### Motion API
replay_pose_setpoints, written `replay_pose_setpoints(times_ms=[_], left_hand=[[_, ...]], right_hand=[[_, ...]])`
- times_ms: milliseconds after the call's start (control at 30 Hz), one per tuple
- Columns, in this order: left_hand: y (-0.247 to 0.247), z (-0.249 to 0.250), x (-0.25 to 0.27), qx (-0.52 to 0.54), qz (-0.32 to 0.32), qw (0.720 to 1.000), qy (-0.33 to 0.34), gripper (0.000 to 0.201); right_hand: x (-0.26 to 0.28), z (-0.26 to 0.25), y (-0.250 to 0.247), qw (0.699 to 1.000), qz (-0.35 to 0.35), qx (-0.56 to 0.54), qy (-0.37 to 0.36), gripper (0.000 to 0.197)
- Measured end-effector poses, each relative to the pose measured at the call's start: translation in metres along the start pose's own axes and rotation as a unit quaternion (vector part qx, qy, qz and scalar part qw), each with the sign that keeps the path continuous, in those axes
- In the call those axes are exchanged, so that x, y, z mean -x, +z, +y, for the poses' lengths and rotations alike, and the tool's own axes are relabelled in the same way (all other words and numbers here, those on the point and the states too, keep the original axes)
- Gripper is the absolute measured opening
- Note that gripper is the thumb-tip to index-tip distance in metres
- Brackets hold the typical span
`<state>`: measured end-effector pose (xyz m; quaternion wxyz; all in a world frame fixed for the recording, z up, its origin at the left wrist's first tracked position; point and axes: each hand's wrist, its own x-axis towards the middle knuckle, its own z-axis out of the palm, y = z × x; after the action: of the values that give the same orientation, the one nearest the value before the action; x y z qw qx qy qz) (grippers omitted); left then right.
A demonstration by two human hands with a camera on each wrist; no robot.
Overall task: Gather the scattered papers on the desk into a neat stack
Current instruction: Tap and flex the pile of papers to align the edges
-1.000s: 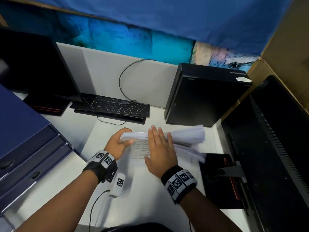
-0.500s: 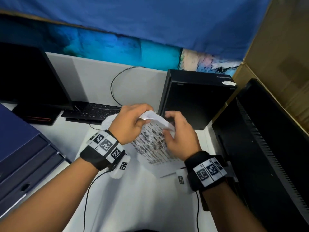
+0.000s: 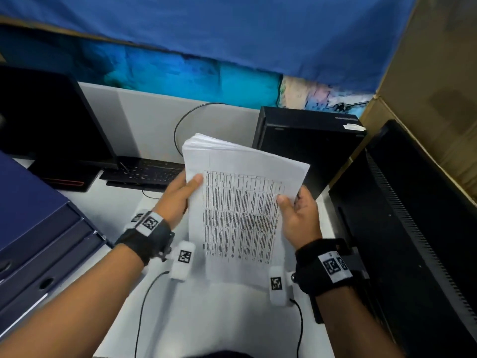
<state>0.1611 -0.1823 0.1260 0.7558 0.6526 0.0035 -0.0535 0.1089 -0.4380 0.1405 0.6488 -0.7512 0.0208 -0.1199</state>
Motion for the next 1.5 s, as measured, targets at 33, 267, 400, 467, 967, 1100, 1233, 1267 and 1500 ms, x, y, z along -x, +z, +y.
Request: replay_pose_setpoints(times_ms=[33,267,400,467,967,1100,1233,1267,1500], left_hand=[[0.006,-0.001,0.002,-0.031,-0.003,0.999,0.017,0.057],[0.027,-0.034,0.030,-0.171,0.031,0.982,0.075,0.052],[0.026,-0.045,0.036,-0.129,0.040,0.988,0.072,0.060],[0.024,-0.038,0.033,-0.095,0.051,0.991,0.079,0.074],[0.044,0.011,0.005,-0.011,0.152,0.980,0.129,0.018],[0.027,-0.005,0.015,-0.009,0.050,0.985,0.167,0.064],[-0.002,-0.052,0.024,-0.108,-0.017,0.993,0.039,0.078],[-0.006,-0.062,0.025,-0.150,-0.011,0.988,0.022,0.074],[0.020,-0.057,0.027,-0.237,0.051,0.970,0.027,0.039]], right_hand=[[0.001,0.002,0.004,1.000,0.009,0.002,-0.006,0.031],[0.031,0.045,0.024,0.997,0.025,0.052,0.055,0.031],[0.040,0.050,0.028,0.997,0.024,0.031,0.072,0.052],[0.035,0.042,0.024,0.997,0.049,-0.006,0.060,0.056],[-0.006,0.000,0.023,0.981,0.170,-0.069,0.057,0.008],[0.005,0.013,0.014,0.993,0.083,-0.085,-0.012,0.037],[0.026,0.052,0.011,0.996,0.004,-0.052,0.067,0.060],[0.030,0.059,0.014,0.996,0.008,-0.024,0.084,0.059],[0.034,0.056,0.030,0.993,0.072,0.049,0.081,0.039]])
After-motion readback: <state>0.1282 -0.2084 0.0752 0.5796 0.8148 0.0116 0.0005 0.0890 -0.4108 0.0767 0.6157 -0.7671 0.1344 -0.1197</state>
